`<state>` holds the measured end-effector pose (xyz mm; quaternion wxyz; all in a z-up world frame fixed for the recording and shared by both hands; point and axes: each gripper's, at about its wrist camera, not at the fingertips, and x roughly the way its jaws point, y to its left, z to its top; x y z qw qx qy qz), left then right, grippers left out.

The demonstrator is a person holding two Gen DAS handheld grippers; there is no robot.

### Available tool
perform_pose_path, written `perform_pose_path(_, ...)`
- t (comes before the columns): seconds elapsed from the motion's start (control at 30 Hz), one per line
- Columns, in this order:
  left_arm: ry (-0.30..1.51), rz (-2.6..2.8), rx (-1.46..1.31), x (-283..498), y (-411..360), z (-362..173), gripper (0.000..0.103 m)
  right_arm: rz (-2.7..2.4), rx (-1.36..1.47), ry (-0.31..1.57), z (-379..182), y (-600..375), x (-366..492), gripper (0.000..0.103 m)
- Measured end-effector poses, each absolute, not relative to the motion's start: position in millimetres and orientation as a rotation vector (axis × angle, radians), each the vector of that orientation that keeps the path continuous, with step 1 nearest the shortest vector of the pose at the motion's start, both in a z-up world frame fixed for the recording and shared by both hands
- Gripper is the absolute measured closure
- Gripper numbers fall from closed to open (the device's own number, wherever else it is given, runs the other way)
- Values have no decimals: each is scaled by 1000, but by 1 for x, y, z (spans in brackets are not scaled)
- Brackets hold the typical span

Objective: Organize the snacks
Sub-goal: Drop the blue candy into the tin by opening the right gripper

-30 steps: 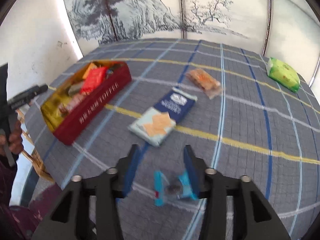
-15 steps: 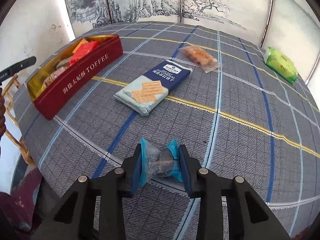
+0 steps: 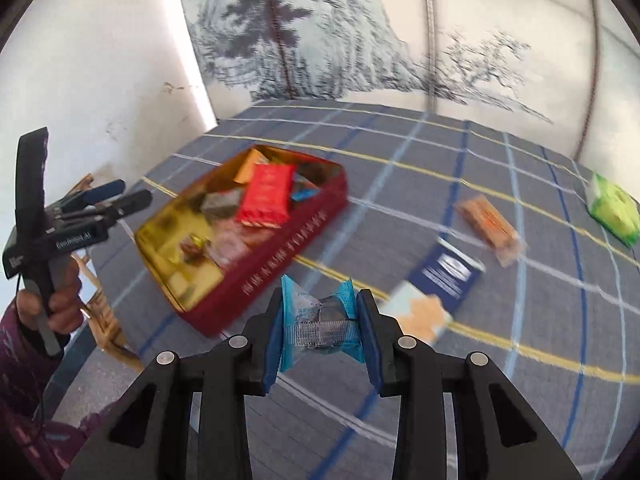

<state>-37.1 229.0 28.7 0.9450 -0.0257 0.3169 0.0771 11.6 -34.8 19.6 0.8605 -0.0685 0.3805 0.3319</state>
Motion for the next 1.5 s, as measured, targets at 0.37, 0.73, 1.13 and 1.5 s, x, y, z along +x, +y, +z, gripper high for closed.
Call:
perform_pose_path(0.37,641,194,-39,-41,244,25,19,838,-187,831,10,49,27,67)
perform_pose_path(0.73,650,217,-50,-39,257,18,16,883,-203,899,-10,90,41,67)
perform_pose_path(1.13,673,227,-72,-35,267,8,16,899,-222,914,-16,109,45,67)
perform_pose_path(1.5,678,240,-94,-33,278,3,15,916,-227,941,-27,123,48,67)
